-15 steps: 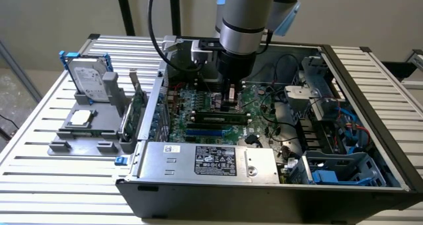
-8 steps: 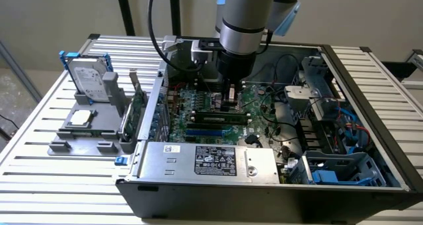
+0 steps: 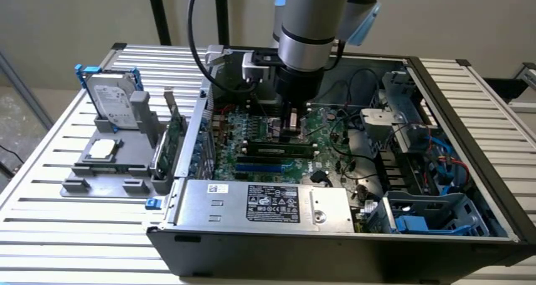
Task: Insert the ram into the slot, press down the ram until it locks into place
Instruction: 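Press down the ram until it locks into place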
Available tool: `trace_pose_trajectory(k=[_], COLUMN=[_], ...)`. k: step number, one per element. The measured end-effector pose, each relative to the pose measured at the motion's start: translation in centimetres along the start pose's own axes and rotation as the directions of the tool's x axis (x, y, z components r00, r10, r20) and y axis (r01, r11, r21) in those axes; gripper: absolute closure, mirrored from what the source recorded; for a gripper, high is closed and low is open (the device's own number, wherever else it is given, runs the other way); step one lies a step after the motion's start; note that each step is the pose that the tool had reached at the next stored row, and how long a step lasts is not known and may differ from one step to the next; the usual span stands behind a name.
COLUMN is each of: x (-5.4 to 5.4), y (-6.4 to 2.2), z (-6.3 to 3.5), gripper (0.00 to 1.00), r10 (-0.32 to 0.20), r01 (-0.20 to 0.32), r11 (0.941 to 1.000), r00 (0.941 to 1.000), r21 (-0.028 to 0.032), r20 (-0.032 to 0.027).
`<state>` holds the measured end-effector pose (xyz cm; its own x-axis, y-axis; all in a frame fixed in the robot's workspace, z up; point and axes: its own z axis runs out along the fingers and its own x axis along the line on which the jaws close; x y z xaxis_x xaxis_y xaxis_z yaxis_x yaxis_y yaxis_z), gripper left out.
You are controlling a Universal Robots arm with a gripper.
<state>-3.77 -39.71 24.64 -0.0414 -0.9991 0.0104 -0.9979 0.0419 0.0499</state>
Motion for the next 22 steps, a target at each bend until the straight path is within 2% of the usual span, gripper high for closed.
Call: trace_pose_trajectory(k=[8,10,14,17,19,22], x=[-0.1,-0.1,-0.1,-0.1,-0.1,0.0], y=[-0.05,-0.05,-0.06,-0.17,-0.24,-0.38], z=[1.46,1.74,2.10,1.47,0.52,-0.86], gripper=[0.89,0.89,0.89,0.89,0.89,0.89], r10=[0.000,0.000,0.000,0.000,0.000,0.000], r01=[0.000,0.000,0.000,0.000,0.000,0.000], r11=[1.0000,1.0000,1.0000,1.0000,1.0000,1.0000], r00=[1.0000,1.0000,1.0000,1.0000,1.0000,1.0000], r21=[0.0012,0.0014,0.0043,0.0061,0.0048,0.0047], r20=[0.0017,-0.0001,0.0012,0.0040,0.0019,0.0019])
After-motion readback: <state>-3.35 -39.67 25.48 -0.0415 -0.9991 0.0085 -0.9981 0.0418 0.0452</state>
